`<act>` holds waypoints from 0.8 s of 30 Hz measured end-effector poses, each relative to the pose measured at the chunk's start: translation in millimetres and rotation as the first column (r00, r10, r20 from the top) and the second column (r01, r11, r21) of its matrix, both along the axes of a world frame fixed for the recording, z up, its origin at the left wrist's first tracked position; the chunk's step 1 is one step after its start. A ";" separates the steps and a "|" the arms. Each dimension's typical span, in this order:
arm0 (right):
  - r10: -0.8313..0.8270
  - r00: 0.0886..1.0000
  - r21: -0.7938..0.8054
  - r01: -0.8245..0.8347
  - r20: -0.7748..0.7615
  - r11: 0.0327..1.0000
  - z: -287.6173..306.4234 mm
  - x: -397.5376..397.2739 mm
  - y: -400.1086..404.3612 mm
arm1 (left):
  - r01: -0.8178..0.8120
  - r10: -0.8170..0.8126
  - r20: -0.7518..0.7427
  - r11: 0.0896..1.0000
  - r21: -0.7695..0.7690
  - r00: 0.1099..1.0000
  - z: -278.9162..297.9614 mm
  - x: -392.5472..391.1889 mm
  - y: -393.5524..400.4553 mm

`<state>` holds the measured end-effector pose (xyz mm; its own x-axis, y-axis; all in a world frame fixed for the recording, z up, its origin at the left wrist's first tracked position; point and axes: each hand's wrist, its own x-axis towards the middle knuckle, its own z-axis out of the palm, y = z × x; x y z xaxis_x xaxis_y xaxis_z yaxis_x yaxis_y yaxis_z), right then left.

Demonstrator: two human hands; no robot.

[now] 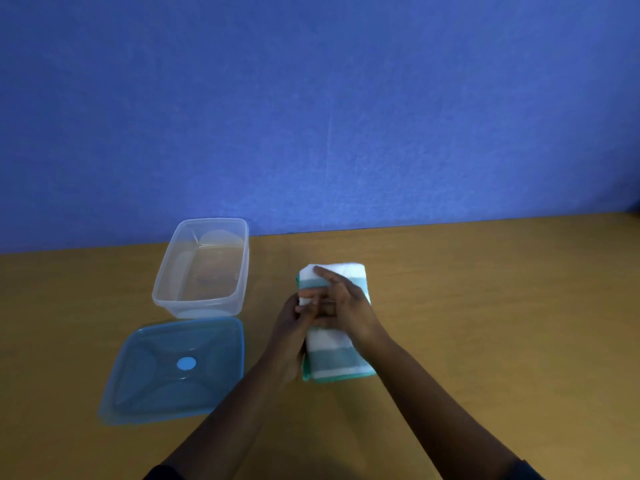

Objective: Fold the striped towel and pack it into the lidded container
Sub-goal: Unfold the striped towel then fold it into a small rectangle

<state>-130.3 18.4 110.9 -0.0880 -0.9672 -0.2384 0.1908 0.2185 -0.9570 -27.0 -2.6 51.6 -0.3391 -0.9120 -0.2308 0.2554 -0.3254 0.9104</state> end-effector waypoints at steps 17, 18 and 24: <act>-0.209 0.898 -0.191 0.144 -0.387 0.971 2.7 -34.1 -12.7 | 0.235 -0.170 0.297 0.952 -0.197 0.940 13.0 15.0 -18.9; -0.218 0.856 -0.229 0.121 -0.469 0.966 -0.2 -36.7 -11.6 | 0.240 -0.150 0.353 0.944 -0.227 0.924 15.5 17.9 -21.8; 0.078 0.702 -0.128 -0.237 -0.708 0.963 -4.8 -42.6 -12.2 | 0.484 -0.228 0.617 0.827 -0.285 0.753 27.6 20.4 -26.4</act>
<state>-172.9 6.2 106.1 0.0075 -0.9998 0.0210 -0.5608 -0.0216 -0.8277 -6.5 -29.0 79.2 -0.5945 -0.7953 -0.1185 -0.3706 0.1402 0.9182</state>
